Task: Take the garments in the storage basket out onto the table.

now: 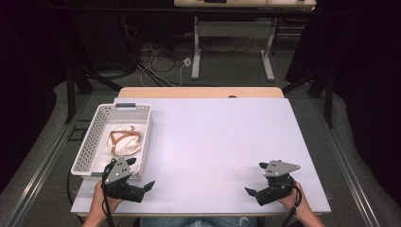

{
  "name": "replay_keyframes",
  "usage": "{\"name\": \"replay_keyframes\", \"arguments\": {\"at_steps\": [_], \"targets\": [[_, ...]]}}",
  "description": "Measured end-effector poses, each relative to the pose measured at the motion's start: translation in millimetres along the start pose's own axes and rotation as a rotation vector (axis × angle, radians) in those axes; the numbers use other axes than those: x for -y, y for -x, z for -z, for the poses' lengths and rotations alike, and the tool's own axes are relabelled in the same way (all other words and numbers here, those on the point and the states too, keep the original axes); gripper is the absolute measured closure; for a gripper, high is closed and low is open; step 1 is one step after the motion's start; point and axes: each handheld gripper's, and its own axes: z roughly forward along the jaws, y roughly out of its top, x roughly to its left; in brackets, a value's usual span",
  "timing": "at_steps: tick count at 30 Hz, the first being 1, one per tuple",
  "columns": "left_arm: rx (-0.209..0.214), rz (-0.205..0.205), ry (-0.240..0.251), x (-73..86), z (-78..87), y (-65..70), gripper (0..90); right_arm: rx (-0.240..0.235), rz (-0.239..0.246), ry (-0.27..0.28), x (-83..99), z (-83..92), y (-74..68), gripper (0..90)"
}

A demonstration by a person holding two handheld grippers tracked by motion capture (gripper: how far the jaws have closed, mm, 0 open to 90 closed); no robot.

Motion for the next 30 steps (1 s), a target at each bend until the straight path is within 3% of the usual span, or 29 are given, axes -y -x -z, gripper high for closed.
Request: {"name": "replay_keyframes", "arguments": {"at_steps": [30], "targets": [[-0.087,0.047,-0.063,-22.4,8.0,-29.9,0.0,0.004,0.006,-0.01,-0.1,-0.9,0.8,0.3]]}}
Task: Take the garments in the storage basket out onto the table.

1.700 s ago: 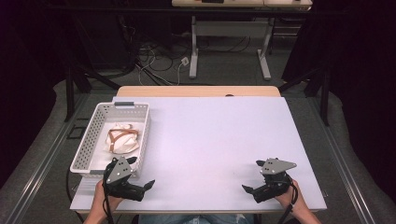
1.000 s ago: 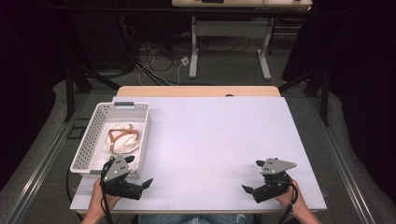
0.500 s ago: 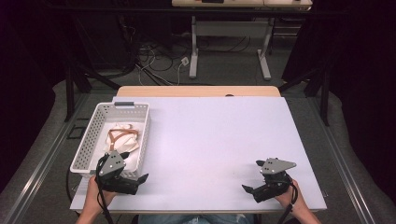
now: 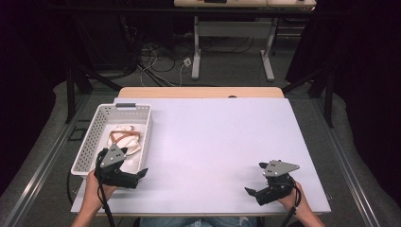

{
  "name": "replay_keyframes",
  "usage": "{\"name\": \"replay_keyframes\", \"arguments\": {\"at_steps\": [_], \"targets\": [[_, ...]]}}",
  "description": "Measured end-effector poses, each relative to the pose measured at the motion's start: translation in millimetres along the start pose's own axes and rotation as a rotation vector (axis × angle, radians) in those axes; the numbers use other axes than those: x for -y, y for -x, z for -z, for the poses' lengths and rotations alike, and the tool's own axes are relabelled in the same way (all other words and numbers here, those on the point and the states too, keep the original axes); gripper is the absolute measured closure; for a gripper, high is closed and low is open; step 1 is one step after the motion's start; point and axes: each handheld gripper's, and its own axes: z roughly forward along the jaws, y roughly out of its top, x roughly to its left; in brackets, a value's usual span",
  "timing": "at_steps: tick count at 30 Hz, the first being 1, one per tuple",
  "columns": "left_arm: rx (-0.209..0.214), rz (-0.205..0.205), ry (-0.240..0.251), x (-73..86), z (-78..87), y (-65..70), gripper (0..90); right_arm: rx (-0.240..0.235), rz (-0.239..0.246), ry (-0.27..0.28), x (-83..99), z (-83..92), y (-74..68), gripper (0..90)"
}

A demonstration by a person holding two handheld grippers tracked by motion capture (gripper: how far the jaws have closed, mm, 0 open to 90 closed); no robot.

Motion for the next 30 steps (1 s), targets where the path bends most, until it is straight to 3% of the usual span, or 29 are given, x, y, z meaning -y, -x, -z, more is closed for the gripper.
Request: {"name": "replay_keyframes", "arguments": {"at_steps": [13,30], "targets": [[-0.057,0.056,-0.036,-8.9,-4.0,-25.1,0.0,0.004,-0.002,0.007,0.1,-1.0,0.0,0.4],[-0.107,0.086,-0.067,-15.3,-13.8,-55.8,0.0,0.007,-0.004,0.0,0.5,-2.1,0.2,0.5]]}}
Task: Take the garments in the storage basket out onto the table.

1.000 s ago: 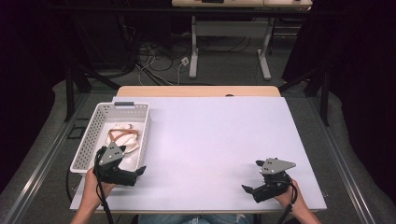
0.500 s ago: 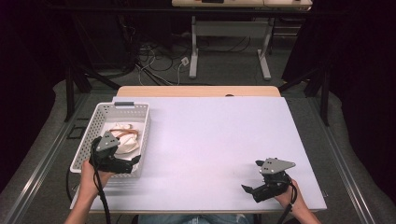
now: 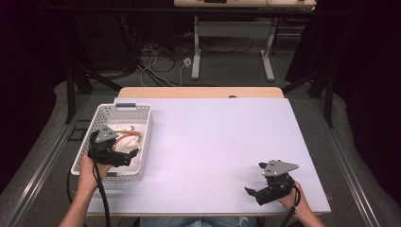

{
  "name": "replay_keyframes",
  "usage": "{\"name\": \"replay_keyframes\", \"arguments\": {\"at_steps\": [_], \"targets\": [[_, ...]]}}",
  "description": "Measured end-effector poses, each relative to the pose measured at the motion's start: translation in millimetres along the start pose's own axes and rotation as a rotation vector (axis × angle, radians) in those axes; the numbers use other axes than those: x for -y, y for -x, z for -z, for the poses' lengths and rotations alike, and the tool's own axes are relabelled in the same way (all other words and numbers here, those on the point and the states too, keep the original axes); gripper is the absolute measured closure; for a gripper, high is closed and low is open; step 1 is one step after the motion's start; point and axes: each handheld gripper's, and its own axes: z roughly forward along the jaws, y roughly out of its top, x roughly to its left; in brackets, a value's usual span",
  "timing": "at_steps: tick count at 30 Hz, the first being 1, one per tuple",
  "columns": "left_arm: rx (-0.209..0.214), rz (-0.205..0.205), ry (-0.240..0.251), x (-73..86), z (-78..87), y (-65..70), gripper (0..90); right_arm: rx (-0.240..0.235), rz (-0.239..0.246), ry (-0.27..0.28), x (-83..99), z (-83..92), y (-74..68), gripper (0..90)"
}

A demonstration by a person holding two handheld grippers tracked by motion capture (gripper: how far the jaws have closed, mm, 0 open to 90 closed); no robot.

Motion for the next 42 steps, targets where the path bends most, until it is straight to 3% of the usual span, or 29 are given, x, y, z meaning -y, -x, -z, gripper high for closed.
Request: {"name": "replay_keyframes", "arguments": {"at_steps": [9,14,25,31,38,42], "targets": [[-0.028,0.002,-0.049,-2.1,-13.9,-13.5,0.0,-0.005,0.001,-0.003,0.1,0.2,0.5,0.5],[-0.034,0.036,-0.056,-6.3,-18.2,-25.8,0.0,-0.004,0.0,-0.004,0.1,0.1,0.8,0.6],[-0.064,0.056,-0.11,-6.0,-30.8,-42.2,0.0,0.007,0.0,-0.006,0.3,-0.7,0.8,1.0],[-0.09,0.066,-0.17,-5.6,-42.9,-50.9,0.0,0.001,-0.002,-0.01,0.6,-0.6,1.3,1.1],[-0.091,0.083,-0.219,-5.0,-56.3,-53.9,0.0,0.005,-0.002,-0.012,0.4,-0.8,0.9,1.1],[-0.105,0.088,-0.281,-4.4,-63.3,-56.8,0.0,0.007,-0.004,-0.012,0.6,-0.7,0.9,1.1]]}}
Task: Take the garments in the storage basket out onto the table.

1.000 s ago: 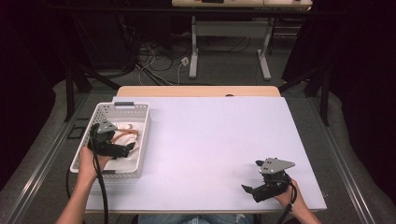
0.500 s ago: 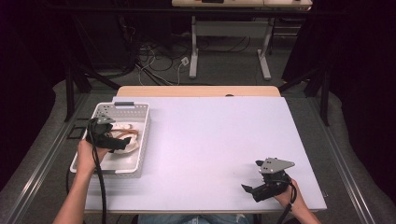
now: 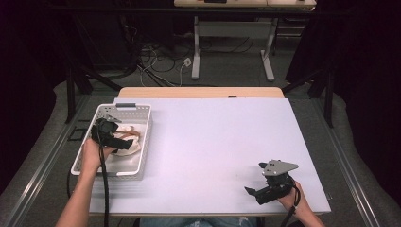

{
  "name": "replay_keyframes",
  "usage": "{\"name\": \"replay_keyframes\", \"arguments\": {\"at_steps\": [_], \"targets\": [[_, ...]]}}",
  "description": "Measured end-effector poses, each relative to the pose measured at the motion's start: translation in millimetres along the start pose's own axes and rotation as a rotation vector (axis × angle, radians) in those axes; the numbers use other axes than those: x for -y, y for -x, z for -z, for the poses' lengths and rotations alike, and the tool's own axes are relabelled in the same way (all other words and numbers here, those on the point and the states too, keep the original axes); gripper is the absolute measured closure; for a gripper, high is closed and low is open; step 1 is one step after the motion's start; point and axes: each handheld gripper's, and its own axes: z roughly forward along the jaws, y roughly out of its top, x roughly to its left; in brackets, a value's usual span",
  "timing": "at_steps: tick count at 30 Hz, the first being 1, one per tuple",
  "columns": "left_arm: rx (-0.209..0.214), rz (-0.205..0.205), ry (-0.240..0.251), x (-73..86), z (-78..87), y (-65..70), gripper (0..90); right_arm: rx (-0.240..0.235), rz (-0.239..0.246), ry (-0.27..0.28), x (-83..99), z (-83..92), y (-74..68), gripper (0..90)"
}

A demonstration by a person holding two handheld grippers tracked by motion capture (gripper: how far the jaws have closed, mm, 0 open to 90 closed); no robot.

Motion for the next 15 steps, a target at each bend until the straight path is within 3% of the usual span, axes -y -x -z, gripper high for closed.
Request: {"name": "replay_keyframes", "arguments": {"at_steps": [4,5,15], "targets": [[-0.003,0.001,-0.033,-1.1,-4.1,-0.3,0.0,-0.003,0.0,-0.002,0.1,0.3,0.3,1.1],[-0.002,-0.012,-0.071,-2.1,-6.6,-0.3,0.0,-0.003,0.001,-0.002,0.1,0.4,0.3,1.1],[0.012,-0.032,-0.181,-3.2,-17.5,2.1,1.7,-0.006,0.0,-0.007,0.1,0.8,-0.4,1.2]]}}
